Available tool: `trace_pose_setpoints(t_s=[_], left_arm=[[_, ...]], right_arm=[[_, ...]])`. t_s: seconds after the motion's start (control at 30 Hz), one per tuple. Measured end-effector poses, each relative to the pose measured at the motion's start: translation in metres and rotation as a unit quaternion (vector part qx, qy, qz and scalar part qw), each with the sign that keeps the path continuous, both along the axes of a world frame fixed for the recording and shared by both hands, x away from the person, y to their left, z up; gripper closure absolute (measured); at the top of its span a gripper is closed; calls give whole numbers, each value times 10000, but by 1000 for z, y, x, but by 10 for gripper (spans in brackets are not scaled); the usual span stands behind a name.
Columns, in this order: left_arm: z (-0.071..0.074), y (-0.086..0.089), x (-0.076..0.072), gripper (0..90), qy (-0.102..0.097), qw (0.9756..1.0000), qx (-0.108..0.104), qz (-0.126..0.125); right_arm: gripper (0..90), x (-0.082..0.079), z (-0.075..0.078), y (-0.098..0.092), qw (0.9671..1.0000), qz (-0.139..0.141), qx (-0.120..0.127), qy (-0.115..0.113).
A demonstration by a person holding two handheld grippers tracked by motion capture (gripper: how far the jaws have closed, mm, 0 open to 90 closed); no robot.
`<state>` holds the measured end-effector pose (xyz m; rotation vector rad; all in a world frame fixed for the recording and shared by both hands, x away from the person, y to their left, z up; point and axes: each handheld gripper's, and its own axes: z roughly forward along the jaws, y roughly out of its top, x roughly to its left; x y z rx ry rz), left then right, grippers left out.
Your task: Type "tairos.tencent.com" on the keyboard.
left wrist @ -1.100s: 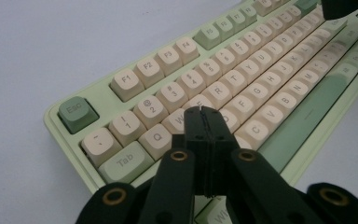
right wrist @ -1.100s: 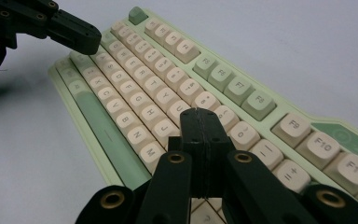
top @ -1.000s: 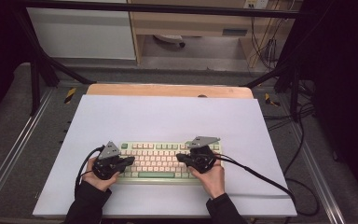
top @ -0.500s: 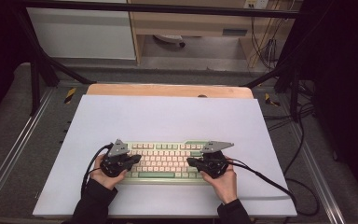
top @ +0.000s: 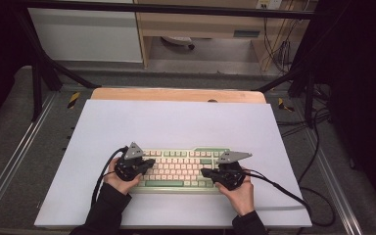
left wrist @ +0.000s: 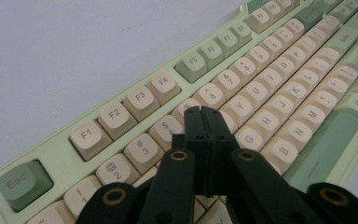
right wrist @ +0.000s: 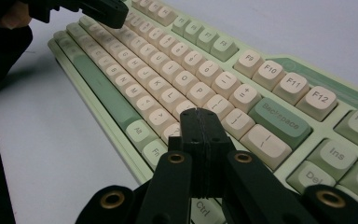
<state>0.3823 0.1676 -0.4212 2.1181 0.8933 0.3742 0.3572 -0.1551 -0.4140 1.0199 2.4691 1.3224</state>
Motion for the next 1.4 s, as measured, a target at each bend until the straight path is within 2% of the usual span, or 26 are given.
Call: trace_pose_setpoints(t_s=[0.13,0.67,1.4], left_arm=[[-4,-4,2,898,4,10000,92,-22],[-8,-6,1,898,-21,9998,160,-80],[2,7,-11,898,-71,9999,-11,-140]], right_arm=[[900,0,-1,1,10000,7,18,5],[900,0,-1,0,10000,46,12,-12],[900,-1,1,0,10000,44,27,-36]])
